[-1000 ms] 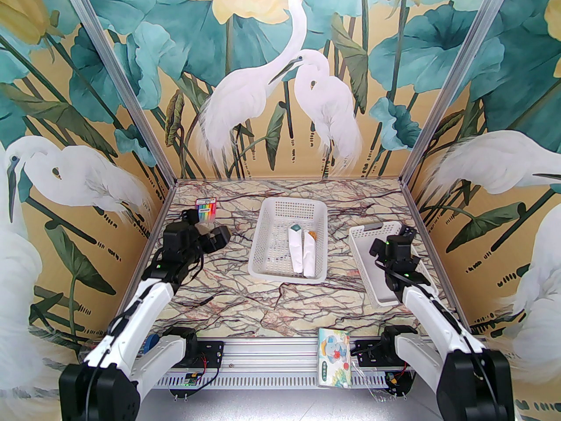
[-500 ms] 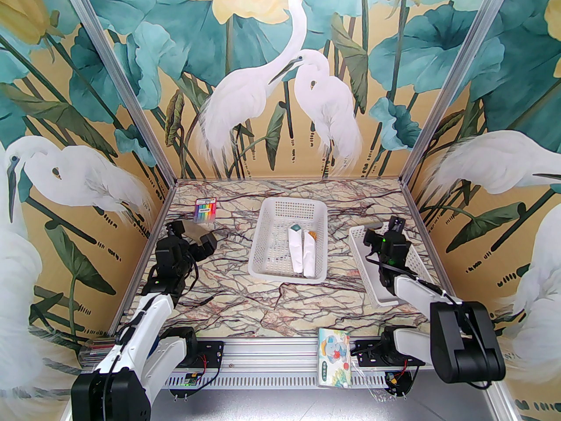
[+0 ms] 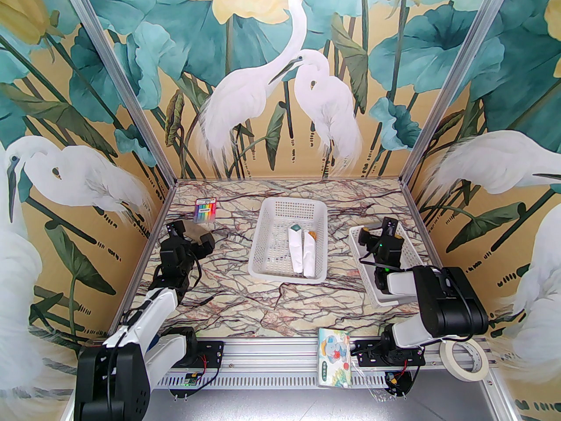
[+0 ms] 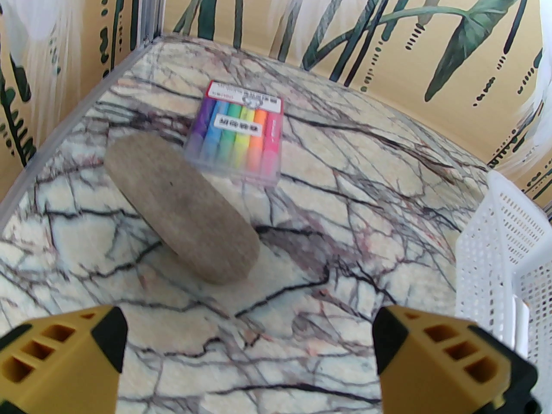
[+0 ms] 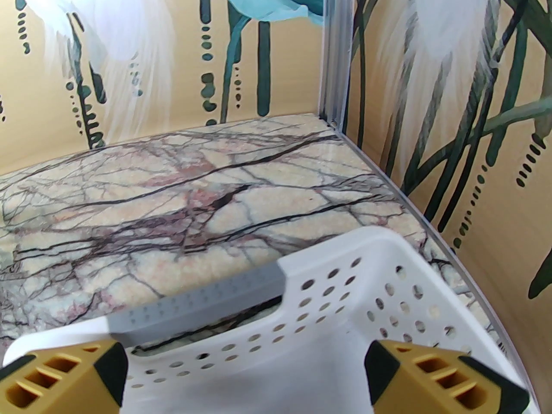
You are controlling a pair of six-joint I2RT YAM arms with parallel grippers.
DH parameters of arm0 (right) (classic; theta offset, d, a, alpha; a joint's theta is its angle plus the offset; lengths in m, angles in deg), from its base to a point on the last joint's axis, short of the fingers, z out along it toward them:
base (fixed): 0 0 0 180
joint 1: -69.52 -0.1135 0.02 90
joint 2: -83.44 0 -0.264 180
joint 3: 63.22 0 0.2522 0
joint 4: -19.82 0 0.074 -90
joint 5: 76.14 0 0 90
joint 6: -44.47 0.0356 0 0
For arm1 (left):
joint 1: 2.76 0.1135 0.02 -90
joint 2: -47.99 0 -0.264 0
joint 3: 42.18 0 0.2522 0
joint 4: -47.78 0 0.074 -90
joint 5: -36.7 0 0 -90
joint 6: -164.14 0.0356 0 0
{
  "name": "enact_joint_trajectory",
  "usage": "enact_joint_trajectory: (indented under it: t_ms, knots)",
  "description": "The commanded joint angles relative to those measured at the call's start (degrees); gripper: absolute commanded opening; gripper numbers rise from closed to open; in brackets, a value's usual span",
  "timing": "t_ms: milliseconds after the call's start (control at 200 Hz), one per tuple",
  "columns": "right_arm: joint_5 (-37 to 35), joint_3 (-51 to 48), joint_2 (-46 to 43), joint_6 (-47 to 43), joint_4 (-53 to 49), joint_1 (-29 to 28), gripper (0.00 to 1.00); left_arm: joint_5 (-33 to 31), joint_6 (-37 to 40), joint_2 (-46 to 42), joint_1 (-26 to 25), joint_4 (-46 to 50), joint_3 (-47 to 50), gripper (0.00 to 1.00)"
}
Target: Place the utensils on the paper napkin and roll it up
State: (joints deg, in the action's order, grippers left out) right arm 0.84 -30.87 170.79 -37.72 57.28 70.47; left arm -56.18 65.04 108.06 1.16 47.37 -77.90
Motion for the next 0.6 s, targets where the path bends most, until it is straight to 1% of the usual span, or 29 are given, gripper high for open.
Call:
enact_joint_trajectory:
  t_ms: [0, 175, 225, 320, 380, 465, 595]
  knots:
    - [1.1, 2.6, 0.5, -0.6, -0.6, -0.1, 0.99, -1.2, 3.9, 2.9, 0.5, -9.9, 2.1, 0.99]
    - [0.6, 2.6, 0.5, -0.8, -0.4, -0.3, 0.99, 0.8, 6.2, 10.8, 0.5, -23.6, 3.8, 1.00]
    - [0.4, 2.7, 0.5, -0.9, -0.5, -0.4, 0.99, 1.8, 6.7, 12.1, 0.5, -24.9, 3.3, 0.99]
    - [0.0, 2.7, 0.5, -1.0, -0.5, -0.7, 0.99, 2.8, 8.0, 15.3, 0.5, -31.9, 4.0, 0.99]
    - [-0.3, 2.8, 0.6, -1.0, -0.5, -0.9, 0.99, 4.1, 8.2, 16.1, 0.5, -28.8, 2.0, 0.99]
    - [-0.3, 2.8, 0.6, -1.0, -0.5, -0.9, 0.99, 7.0, 9.0, 17.3, 0.5, -27.3, 0.3, 0.99]
    - [-0.4, 2.8, 0.6, -1.1, -0.5, -0.9, 0.99, 9.0, 9.3, 17.8, 0.5, -27.7, 0.2, 0.99]
